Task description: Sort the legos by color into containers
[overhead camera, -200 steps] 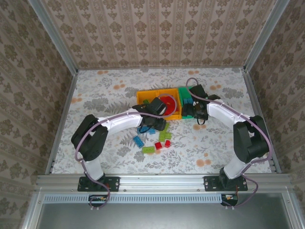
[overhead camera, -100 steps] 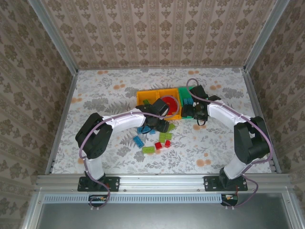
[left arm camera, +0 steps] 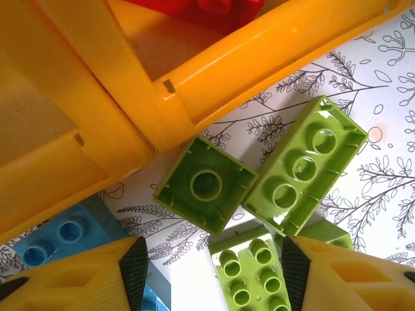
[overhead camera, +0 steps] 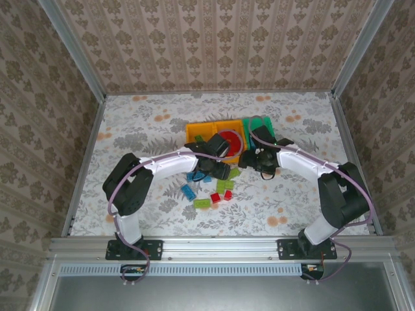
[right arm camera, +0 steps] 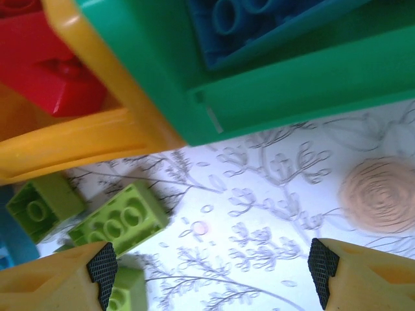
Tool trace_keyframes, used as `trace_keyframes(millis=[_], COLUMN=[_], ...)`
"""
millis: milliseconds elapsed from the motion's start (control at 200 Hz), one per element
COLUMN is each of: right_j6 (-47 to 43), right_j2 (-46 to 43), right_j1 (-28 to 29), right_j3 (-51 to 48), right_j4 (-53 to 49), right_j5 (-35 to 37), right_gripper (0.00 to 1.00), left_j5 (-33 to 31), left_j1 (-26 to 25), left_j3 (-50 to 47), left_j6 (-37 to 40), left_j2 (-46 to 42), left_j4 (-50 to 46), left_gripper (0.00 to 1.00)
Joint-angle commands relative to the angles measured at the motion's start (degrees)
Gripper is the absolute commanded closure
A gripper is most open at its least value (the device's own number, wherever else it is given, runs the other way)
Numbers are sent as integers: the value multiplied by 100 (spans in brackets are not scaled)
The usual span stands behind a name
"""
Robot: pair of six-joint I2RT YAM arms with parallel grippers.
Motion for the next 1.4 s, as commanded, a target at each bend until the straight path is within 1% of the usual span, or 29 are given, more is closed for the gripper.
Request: trace_keyframes(millis=[0,160,295,445,615,815,1015,1125,1180,1295,1395], right_j6=[658,1375,1846,2144,2400,2566,2612,2633,2616,2597,2582], right_j2=[-13,311,623,906,1040,1184,1549,1654,1696,1806,1930], right_j1=[209,404,491,504,569,635,669,685,680,680,663], right_j3=[52,176,305,438,511,638,964,1028,1066,1127,1187], right_j4=[58,139,133,165,328,284,0,-121,-376,-491,-570], right_j5=[-32,-64,-181,-323,-236,-206,-310,-250,-163,-42,42], right_gripper=[19,21,22,22,22,22,27,29,30,40,46], left_j5=[-199,-325,-352,-396,-403,-479,-513,-550,-521,-458,-439], left_j1=[112,257,379,490,684,894,1014,1062,1108,1223,1347], left_j3=[-186,-413,-503,-678,-907,-1105,-1237,-1384,-1481,-1673,-1827], left_j6=[-162,-137,-102,-74,-51,60,154,193,199,209,220], left_j2=[-401,-702,-831,-968,-1155,-1453,-1701,-1856,-1950,-2104,-2243], left_j4=[-29,37,64,154,247,309,396,447,512,586,617], left_gripper=[35,26,23,21,20,19,18,17,17,17,17])
